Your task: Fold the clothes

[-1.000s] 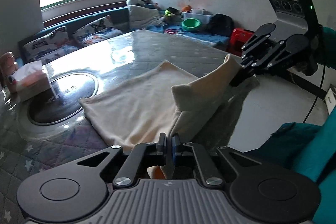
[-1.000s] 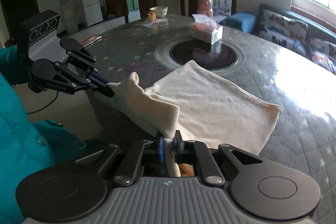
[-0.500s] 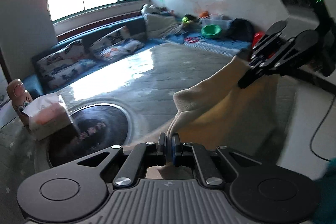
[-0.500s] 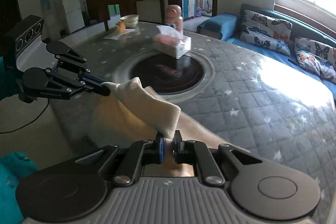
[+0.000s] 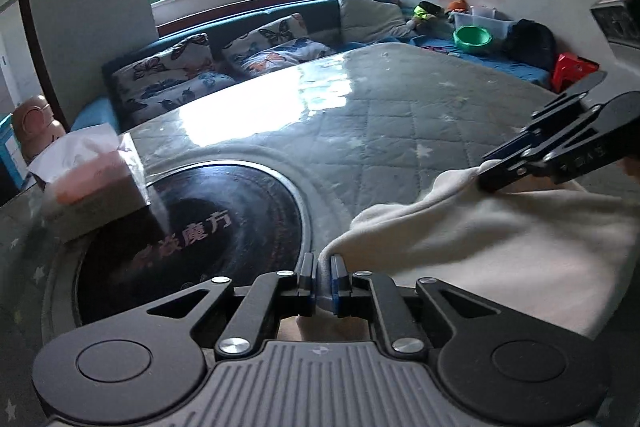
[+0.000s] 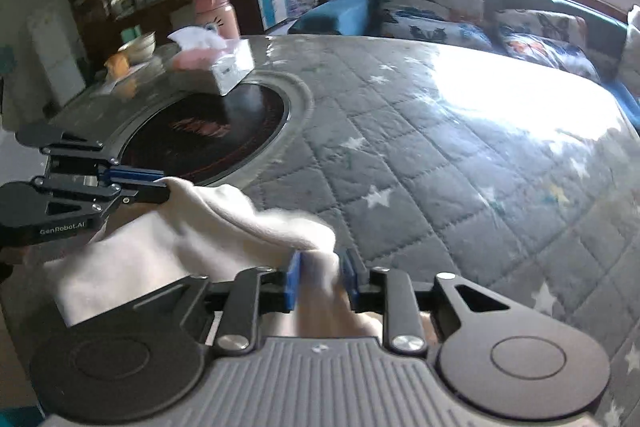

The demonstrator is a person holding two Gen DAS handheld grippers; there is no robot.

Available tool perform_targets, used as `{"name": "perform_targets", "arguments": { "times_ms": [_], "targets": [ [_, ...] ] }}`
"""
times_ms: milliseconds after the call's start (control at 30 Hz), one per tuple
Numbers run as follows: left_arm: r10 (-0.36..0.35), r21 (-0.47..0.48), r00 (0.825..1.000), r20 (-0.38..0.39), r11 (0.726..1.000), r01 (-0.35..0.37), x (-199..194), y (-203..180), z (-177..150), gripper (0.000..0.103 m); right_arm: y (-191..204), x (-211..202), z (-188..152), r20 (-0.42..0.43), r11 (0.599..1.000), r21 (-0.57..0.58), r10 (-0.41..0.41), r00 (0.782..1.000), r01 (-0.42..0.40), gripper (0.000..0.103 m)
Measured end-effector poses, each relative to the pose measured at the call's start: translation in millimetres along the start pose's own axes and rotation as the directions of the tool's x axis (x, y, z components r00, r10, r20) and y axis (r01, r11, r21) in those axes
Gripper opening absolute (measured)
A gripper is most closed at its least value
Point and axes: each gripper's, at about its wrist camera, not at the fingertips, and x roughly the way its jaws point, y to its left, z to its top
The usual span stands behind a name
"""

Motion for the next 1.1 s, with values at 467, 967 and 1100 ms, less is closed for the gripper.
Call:
{"name": "perform_targets", "arguments": {
  "times_ms": [467, 967, 1100],
  "targets": [
    [-0.037, -0.064, 0.998, 0.052, 0.997, 0.04, -55, -9, 5, 0.027, -21, -59, -47, 0.011, 0.994, 0.092, -0.063, 0.998, 0.062, 0.022],
    [-0.162, 0.009, 0.986, -0.03, 0.987, 0.162, -44, -59, -26, 0.032, 5, -69, -44, 0.085, 0.985, -0.013, -0.173, 0.981, 0.174, 0.005],
    [-0.161, 0.0, 0.987, -0.027, 0.987, 0.161, -43, -59, -25, 0.036, 10, -74, -47, 0.096, 0.987, -0.026, -0.153, 0.983, 0.156, 0.008]
  ]
}}
